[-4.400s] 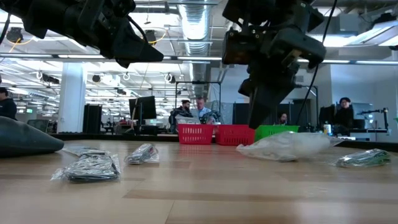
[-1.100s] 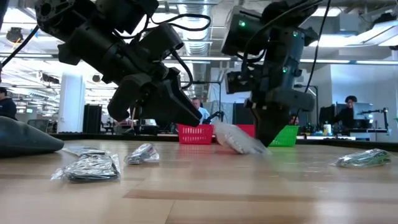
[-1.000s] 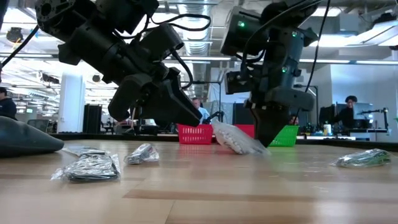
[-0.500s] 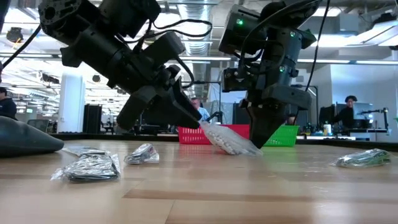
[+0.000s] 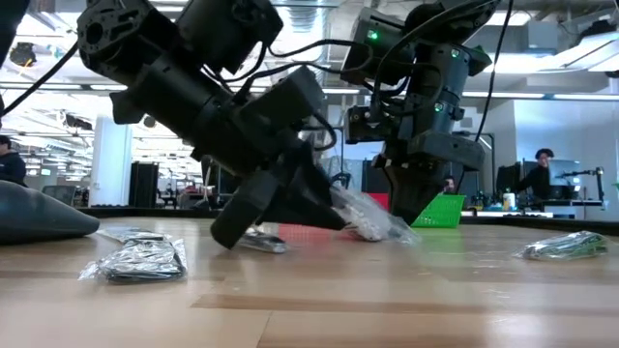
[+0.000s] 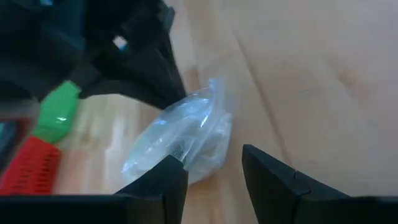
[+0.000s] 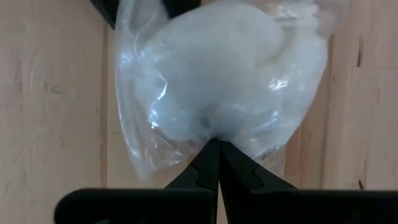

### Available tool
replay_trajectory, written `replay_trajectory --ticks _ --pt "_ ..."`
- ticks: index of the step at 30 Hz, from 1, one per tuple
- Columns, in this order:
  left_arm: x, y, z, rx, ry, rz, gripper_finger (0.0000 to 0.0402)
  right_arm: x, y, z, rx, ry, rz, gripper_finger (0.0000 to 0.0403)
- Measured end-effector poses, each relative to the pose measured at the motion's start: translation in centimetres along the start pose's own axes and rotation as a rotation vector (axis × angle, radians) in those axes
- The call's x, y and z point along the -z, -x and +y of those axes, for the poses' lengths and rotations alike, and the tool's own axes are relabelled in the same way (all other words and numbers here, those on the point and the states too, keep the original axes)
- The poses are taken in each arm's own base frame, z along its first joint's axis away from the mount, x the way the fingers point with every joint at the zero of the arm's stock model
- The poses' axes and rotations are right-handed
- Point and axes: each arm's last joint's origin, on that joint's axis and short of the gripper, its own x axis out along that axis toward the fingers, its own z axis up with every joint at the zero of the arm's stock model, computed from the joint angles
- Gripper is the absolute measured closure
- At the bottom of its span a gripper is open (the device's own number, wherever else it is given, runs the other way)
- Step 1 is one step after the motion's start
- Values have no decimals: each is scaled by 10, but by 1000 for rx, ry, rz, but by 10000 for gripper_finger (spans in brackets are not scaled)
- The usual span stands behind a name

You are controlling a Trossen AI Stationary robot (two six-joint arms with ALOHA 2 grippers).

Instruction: Pick & Place Travel size toiletries

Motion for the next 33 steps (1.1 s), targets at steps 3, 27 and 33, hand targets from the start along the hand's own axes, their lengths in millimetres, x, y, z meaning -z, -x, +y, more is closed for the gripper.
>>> replay_trajectory --ticks 3,27,33 --pt "-2 3 -2 -26 -17 6 264 0 0 0 -2 1 0 403" --pt "-23 27 19 -61 166 -95 397 -6 4 1 -4 25 -23 403" --pt "-18 51 33 -60 243 -123 401 -15 10 2 -5 30 -49 403"
